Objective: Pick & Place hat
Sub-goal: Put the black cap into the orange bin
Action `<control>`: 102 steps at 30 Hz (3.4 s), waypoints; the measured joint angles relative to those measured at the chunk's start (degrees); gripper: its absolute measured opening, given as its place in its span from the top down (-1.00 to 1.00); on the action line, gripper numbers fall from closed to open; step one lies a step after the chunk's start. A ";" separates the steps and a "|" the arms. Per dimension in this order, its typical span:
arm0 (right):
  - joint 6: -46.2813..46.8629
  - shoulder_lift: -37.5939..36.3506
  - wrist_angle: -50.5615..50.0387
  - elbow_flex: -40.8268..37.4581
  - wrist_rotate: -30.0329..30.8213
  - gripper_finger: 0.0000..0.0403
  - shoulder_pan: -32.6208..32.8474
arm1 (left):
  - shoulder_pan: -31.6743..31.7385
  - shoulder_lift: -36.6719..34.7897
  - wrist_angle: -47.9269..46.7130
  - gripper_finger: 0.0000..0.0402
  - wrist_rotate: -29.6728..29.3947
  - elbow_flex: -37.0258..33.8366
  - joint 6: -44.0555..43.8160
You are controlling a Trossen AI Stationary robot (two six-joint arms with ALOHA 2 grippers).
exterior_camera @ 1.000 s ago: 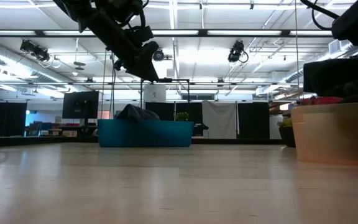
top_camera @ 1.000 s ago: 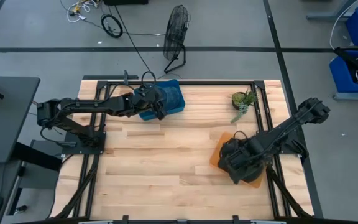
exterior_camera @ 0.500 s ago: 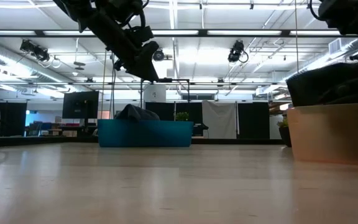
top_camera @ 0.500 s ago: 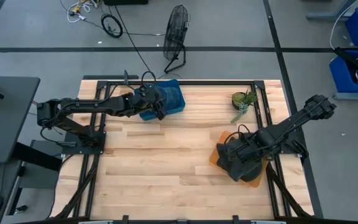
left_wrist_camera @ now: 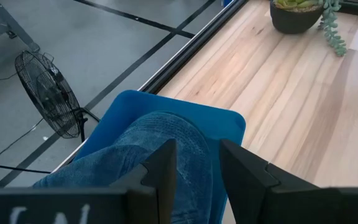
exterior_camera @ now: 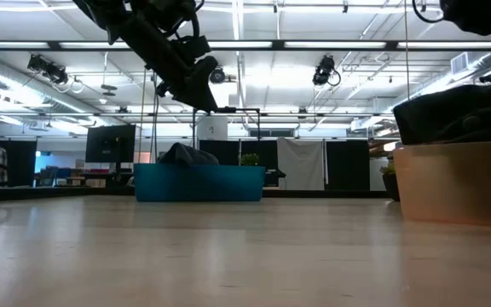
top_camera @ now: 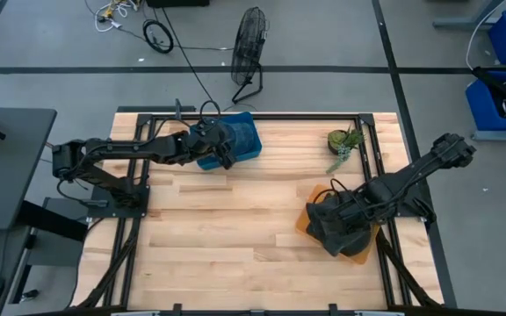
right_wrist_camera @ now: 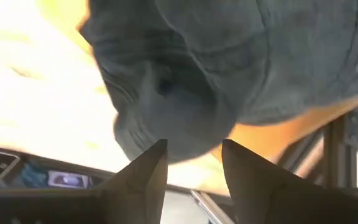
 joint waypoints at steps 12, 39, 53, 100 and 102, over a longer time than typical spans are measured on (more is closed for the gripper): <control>-8.41 0.00 0.06 0.40 6.37 0.84 -4.67 | -0.01 0.00 0.00 0.38 0.02 0.00 -1.07; -71.39 0.02 0.94 0.40 11.66 0.22 -12.99 | -0.01 0.00 0.01 0.38 0.00 0.00 -8.59; -67.11 0.05 5.15 -7.33 11.72 0.15 -13.26 | -0.01 0.00 0.00 0.38 -0.02 0.00 -6.82; 24.18 8.88 -19.12 2.71 7.20 0.98 2.44 | -0.07 0.00 -0.08 0.38 -0.02 0.00 0.44; 23.51 9.93 -19.03 0.22 8.91 0.97 2.56 | -0.07 0.00 -0.07 0.38 -0.02 0.00 0.22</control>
